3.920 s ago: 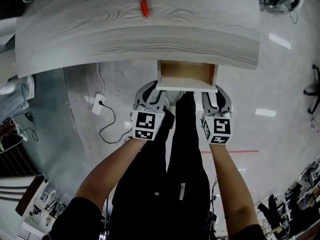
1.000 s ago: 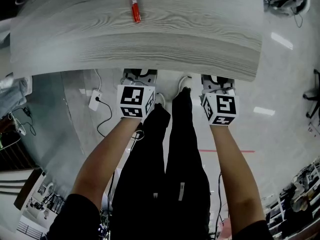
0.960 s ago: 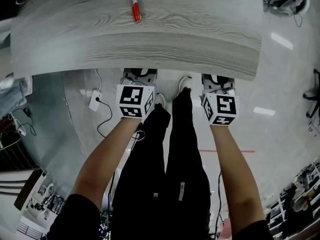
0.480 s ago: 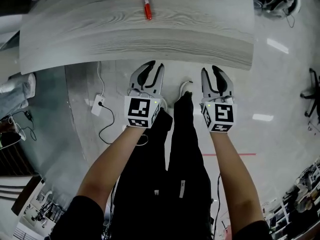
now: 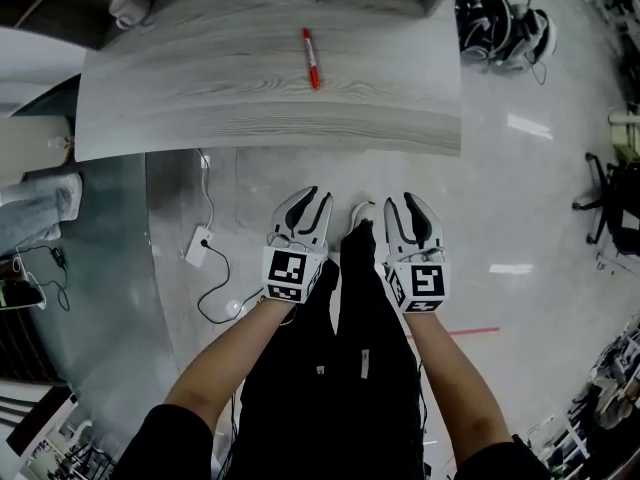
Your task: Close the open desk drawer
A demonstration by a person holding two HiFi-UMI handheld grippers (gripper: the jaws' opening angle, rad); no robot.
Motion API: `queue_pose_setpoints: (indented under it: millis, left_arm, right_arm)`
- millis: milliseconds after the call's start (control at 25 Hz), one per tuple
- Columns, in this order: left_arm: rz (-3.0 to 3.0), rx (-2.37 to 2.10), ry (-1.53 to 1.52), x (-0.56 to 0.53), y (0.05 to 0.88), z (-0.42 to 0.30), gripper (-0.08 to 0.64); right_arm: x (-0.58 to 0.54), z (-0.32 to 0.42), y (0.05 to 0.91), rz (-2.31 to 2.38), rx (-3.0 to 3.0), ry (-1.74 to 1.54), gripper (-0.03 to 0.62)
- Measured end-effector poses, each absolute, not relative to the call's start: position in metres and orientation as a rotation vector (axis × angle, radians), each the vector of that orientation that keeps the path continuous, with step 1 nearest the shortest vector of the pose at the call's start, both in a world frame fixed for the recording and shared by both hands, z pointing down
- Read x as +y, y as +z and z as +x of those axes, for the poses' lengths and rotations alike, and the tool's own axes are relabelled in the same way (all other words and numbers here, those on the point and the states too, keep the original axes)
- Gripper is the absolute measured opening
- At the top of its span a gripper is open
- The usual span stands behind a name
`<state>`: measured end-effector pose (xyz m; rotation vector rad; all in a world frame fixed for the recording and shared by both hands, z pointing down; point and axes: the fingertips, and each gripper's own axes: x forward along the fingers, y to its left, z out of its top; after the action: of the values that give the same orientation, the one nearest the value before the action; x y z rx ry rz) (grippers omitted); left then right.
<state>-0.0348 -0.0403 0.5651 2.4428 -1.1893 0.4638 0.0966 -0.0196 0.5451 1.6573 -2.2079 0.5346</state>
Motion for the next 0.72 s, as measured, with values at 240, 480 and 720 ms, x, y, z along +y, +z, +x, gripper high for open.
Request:
queue_pose_setpoints:
  millis: [240, 480, 720]
  left_arm:
    - [2.483, -1.216, 0.44, -0.027, 0.496, -0.046, 0.102]
    - [2.52, -1.188, 0.371, -0.01, 0.429, -0.046, 0.102]
    - [2.567, -1.227, 0.32, -0.005, 0.368, -0.052, 0.103]
  right_arm:
    - [0.004, 0.085, 0.473, 1.685, -2.243, 0.519, 0.14]
    - [0.019, 0.076, 0.409, 1.701, -2.296, 0.469, 0.14]
    - [0.022, 0.085, 0.338, 1.815, -2.315, 0.369, 0.14]
